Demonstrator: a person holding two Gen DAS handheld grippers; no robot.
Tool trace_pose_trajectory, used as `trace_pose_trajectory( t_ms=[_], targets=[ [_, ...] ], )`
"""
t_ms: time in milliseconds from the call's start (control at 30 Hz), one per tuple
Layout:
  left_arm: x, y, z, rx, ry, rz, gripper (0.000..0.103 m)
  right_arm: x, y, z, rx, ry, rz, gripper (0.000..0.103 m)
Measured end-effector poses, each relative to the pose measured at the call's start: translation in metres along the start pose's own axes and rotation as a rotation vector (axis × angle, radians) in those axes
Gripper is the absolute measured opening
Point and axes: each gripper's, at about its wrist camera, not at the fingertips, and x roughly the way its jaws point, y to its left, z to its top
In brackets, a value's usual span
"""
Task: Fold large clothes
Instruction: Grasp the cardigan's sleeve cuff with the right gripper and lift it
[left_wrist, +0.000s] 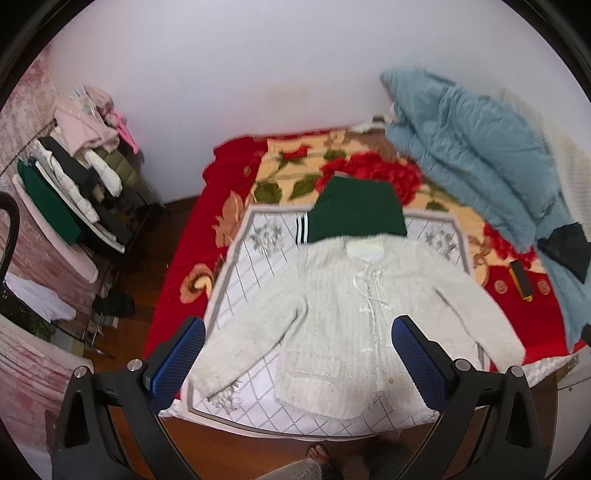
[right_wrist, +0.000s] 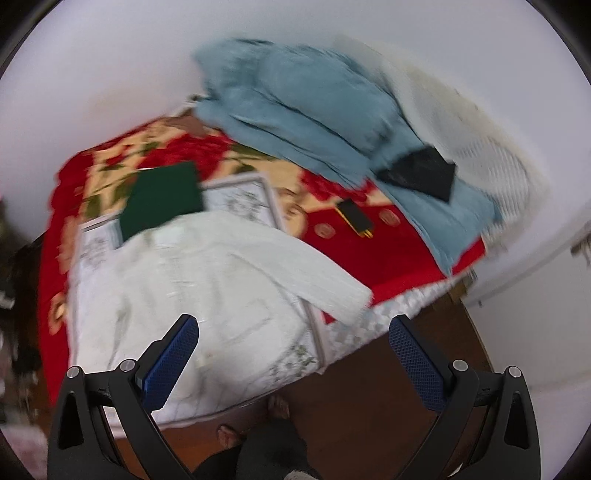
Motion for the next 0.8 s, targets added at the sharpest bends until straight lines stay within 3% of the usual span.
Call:
trace_pose_trajectory(
  t_ms=[133, 267, 433, 533, 633, 800],
  targets=[
    [0.059, -0.035, 0.002, -0.007, 0.073, 0.060, 0.103, 0.106, -0.054, 0.016, 0.166, 0.124, 0.014, 0.093],
    [0.109, -0.069, 0.007, -0.013, 0.150, 0.105, 0.103, 0.211, -0.116, 0.025, 0.329, 0.220, 0.074, 0.091],
    [0.187, -0.120, -0.003, 0.004, 0.259, 0.132, 0.103, 0.330, -0.165, 0.019, 0.395, 0.312, 0.050, 0.091],
    [0.234, -0.154, -0.019, 0.033, 0.324, 0.134, 0.103, 0.400, -0.199, 0.001, 0.478, 0.380, 0.051, 0.091],
    [0.284, -0.189, -0.042, 0.082, 0.387, 0.124, 0.103, 0.462, -0.230, -0.037, 0.651, 0.458, 0.077, 0.091],
    [0.333, -0.228, -0.071, 0.117, 0.473, 0.072, 0.103, 0.519, -0.230, -0.099, 0.886, 0.590, 0.216, 0.091]
  ],
)
